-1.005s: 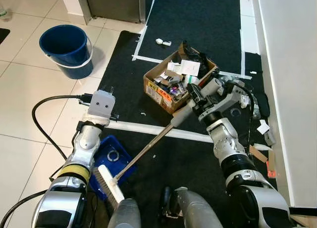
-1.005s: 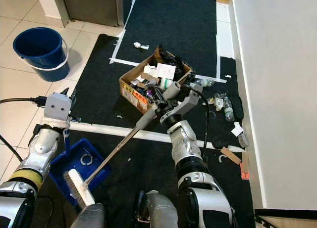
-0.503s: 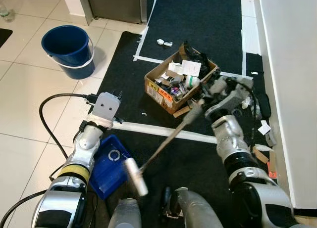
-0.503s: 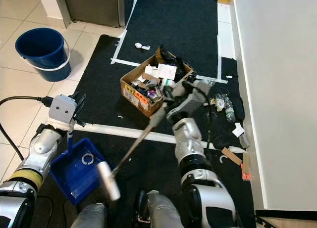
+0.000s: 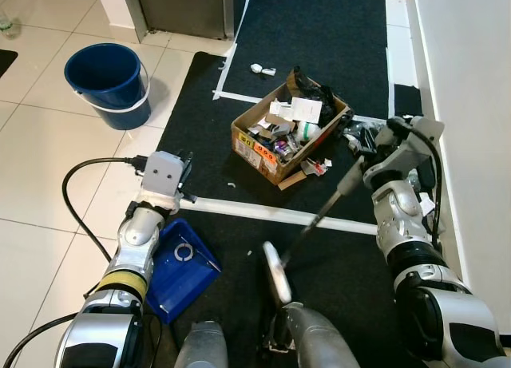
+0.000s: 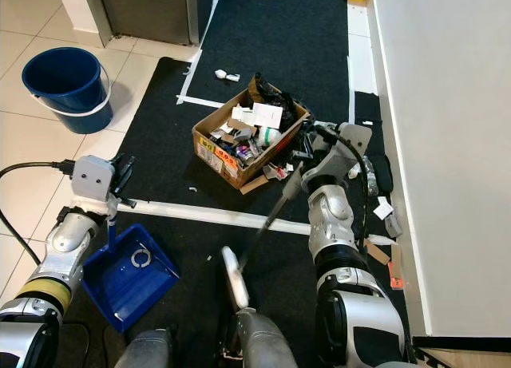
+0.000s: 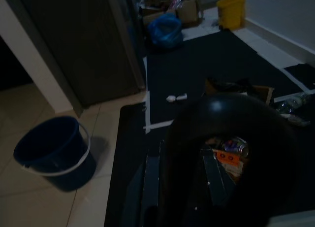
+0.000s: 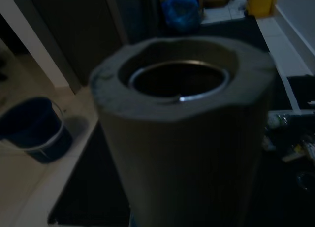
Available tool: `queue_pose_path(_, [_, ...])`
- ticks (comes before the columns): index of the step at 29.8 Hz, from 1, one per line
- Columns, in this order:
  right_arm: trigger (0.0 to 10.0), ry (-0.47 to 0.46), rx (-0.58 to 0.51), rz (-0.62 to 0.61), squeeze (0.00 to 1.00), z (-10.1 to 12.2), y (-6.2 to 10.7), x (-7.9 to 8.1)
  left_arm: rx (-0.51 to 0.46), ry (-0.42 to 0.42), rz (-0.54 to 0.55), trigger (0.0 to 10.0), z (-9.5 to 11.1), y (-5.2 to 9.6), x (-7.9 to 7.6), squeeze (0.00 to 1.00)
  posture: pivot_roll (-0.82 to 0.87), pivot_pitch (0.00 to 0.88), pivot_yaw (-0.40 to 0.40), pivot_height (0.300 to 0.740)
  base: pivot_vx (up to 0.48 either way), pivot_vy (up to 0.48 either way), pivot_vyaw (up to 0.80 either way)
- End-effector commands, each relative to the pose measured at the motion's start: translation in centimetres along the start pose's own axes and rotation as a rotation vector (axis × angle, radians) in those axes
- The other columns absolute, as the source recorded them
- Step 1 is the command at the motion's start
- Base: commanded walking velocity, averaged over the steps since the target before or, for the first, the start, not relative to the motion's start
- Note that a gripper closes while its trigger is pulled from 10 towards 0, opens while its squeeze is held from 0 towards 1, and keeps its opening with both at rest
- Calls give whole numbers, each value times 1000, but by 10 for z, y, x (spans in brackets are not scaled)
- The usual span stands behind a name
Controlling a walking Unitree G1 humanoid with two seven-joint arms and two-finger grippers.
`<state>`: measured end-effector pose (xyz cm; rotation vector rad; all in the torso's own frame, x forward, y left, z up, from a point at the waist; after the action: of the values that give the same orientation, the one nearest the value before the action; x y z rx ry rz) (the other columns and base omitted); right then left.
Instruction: Sweep floor
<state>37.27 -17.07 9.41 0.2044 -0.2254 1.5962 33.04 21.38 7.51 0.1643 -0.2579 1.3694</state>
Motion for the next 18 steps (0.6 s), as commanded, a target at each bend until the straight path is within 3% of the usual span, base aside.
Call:
queue_pose_path(1, [10000, 8, 37, -36, 0, -9, 5, -7, 117, 79, -5, 10000, -27, 14, -13, 0, 125, 103, -66, 740, 0, 0, 0])
queue_pose_path(6, [10000, 17, 83, -52, 0, -22, 9, -5, 154, 166, 14, 10000, -36, 18, -21, 0, 130, 96, -63, 740, -109, 0, 0])
queue_pose_path(18, [10000, 26, 112, -45, 0, -31, 12, 1, 152, 181, -15, 10000, -34, 16, -27, 0, 134, 100, -55, 740, -321, 0, 0])
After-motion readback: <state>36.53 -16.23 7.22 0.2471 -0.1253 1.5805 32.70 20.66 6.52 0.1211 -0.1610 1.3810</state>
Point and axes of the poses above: a point about 5 cm out from each wrist's last joint towards the gripper, its own y axis pointing back from the gripper into the wrist, its own z axis along the axis of the wrist's last joint, x = y × z, the point moved 2 cm from there along -y, pointing out of the wrist towards the gripper
